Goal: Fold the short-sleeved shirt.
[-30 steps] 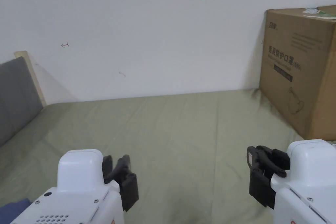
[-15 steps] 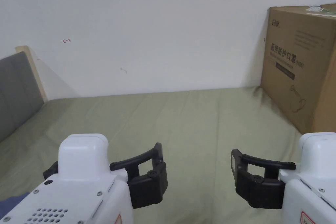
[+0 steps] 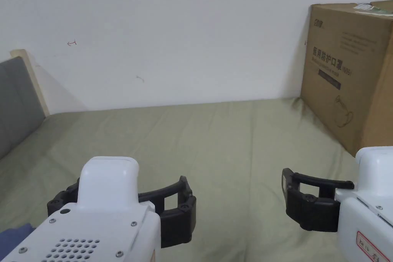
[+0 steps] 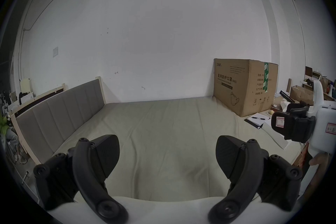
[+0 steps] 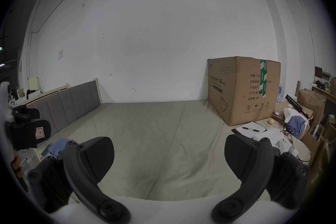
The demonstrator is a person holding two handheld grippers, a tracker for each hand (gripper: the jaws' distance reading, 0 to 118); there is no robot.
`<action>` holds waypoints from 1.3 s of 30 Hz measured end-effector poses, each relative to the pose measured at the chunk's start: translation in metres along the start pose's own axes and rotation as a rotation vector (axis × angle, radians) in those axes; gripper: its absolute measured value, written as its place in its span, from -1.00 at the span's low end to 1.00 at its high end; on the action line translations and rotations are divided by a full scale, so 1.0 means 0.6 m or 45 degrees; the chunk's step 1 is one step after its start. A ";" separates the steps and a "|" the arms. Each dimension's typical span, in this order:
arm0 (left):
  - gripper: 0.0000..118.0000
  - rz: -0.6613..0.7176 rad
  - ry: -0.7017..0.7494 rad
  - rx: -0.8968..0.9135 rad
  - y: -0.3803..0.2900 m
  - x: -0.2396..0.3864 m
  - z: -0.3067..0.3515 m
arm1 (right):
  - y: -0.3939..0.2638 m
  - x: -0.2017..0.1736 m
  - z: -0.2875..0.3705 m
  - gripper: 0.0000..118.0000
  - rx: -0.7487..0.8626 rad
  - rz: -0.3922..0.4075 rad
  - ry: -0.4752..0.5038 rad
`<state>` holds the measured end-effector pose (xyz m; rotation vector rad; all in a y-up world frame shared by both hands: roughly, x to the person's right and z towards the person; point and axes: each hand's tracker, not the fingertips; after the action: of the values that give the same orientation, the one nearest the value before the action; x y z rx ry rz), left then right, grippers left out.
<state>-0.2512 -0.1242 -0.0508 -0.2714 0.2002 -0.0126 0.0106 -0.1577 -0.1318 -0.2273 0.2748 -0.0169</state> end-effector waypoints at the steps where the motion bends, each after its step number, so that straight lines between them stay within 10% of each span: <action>1: 0.83 0.007 0.021 0.003 0.002 -0.001 0.000 | -0.001 0.000 0.000 1.00 -0.005 -0.001 0.001; 39: 0.83 0.151 -0.015 -0.065 0.009 -0.023 -0.017 | -0.018 0.004 -0.016 1.00 -0.062 -0.038 0.002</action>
<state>-0.2668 -0.1211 -0.0595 -0.3098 0.2045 0.1113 0.0106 -0.1704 -0.1392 -0.2798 0.2735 -0.0402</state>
